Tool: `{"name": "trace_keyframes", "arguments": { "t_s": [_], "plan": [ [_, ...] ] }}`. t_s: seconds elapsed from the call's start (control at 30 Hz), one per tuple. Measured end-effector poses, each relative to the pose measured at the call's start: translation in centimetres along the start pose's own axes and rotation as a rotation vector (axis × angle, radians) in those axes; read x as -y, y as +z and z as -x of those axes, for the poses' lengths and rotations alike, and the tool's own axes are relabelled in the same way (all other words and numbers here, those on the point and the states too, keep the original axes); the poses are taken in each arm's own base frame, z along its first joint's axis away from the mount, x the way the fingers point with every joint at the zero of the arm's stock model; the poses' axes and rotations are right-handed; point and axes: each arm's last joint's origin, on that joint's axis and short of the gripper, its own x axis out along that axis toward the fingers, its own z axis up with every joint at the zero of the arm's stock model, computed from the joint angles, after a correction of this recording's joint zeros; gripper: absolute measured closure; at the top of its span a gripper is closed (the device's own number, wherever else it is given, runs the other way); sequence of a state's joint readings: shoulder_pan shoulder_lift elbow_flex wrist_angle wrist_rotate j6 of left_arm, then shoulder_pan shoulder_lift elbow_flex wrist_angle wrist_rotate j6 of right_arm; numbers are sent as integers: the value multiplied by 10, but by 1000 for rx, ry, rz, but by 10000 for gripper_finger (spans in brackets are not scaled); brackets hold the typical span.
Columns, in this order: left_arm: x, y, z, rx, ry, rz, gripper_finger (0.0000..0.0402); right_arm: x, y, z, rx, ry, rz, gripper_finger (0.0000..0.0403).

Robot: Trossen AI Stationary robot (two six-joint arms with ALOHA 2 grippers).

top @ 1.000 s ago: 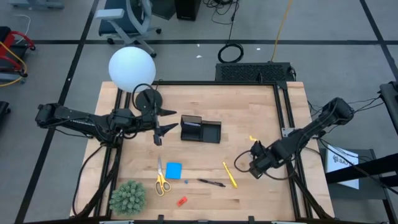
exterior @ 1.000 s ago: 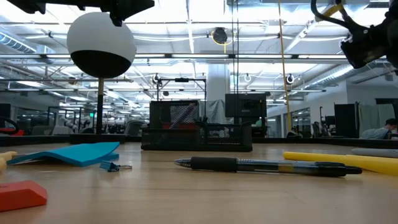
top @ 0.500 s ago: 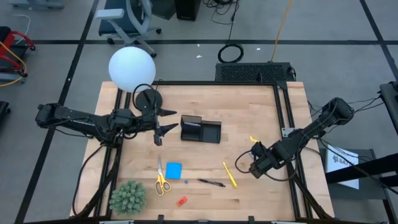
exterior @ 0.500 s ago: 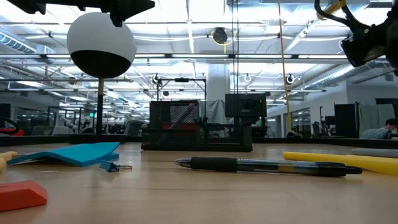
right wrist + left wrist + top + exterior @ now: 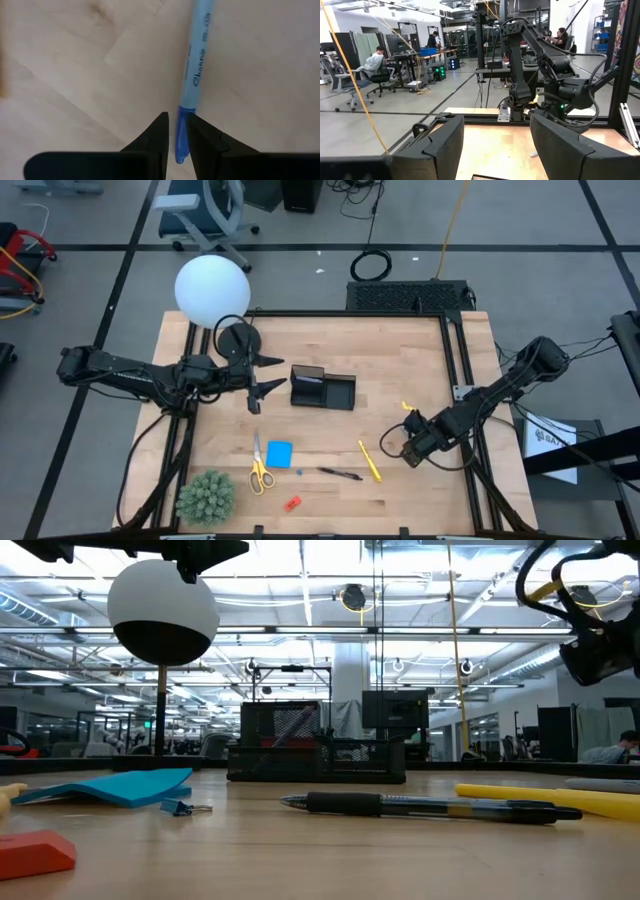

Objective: Pick and place office supplies into organizer
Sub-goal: Put the blue marker pen into the black desk organizer

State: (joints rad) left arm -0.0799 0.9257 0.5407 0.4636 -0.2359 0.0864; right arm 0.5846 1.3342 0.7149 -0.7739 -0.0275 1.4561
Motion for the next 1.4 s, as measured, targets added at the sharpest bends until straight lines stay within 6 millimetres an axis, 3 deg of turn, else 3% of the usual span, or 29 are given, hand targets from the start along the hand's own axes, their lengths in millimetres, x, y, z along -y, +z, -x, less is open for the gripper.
{"name": "trace_keyframes", "arguments": {
  "t_s": [0.63, 1.4],
  "plan": [
    [0, 0, 0, -4, -1, 5, 167, 21, -3, -31, -47, -25, -50, 345],
    [0, -1, -1, -9, -1, 8, 167, 22, -2, -32, -32, -25, -18, 346]
  ]
}}
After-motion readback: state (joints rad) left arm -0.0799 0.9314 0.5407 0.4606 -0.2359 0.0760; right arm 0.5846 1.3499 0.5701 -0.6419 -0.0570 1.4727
